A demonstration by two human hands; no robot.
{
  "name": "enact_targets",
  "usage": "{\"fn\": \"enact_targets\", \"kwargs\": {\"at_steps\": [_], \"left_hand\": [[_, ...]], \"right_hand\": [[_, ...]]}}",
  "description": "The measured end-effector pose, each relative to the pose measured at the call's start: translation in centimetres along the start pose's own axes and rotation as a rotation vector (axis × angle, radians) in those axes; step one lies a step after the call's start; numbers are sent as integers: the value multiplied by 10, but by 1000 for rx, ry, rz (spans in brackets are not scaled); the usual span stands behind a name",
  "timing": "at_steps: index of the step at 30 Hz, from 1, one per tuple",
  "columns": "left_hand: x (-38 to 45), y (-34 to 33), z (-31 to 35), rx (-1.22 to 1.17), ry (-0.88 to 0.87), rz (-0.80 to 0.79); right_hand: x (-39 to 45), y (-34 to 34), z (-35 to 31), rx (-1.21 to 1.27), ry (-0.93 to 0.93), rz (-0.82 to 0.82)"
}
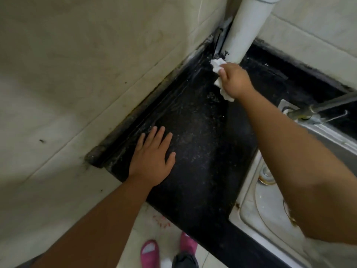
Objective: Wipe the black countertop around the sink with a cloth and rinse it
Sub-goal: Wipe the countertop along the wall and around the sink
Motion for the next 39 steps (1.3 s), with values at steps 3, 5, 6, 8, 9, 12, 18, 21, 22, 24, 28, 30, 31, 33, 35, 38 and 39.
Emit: {"fn": "enact_targets", "kwargs": {"at_steps": [3,5,6,8,9,12,18,21,22,24,28,30,31,33,35,38,39], "left_hand": [[-1,0,-1,-29,-17,17],[-2,0,-1,-62,-27,28],[-1,1,0,-68,-27,27],[0,2,0,-59,-19,10],[0,2,-1,-49,-13,-5],[0,2,-2,-35,-1,-12],[-2,2,0,-51,-4,-31],[-3,3,1,-35,1,-26],[-3,3,2,-23,4,-26],[-4,4,3,-14,12,-19],[-9,4,4,-9,2,-14],[-10,3,5,-10,-2,-8],[-11,4,5,-12,-3,-5],[-11,4,6,-12,-7,2],[-11,4,6,-12,-11,5],[-11,5,6,-9,-22,6],[-11,5,6,-10,-24,7]], "right_hand": [[36,-8,6,-112,-16,-58],[53,-24,16,-176,-24,-141],[55,-33,21,-177,-39,-203],[56,-43,27,-65,29,-241],[54,-47,26,-43,77,-253],[25,-49,30,-48,-38,-205],[-109,-71,13,94,96,-60],[-181,-85,-24,130,140,-44],[-203,-94,-39,125,164,-73],[-236,-113,-63,131,198,-177],[-288,-113,-90,188,253,-301],[-309,-102,-90,331,342,-322],[-314,-92,-86,444,302,-288],[-315,-84,-81,514,191,-210],[-316,-91,-94,408,236,-252],[-313,-83,-84,387,167,-83],[-309,-75,-74,378,106,22]]}}
Point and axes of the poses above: each hand's wrist, its own x-axis towards the middle knuckle, its own y-axis out of the back of the hand, z = x × y, the point moved 6 cm from there along x, towards the middle knuckle, and after that the axes turned 15 degrees about -z, right-handed, at the moved point
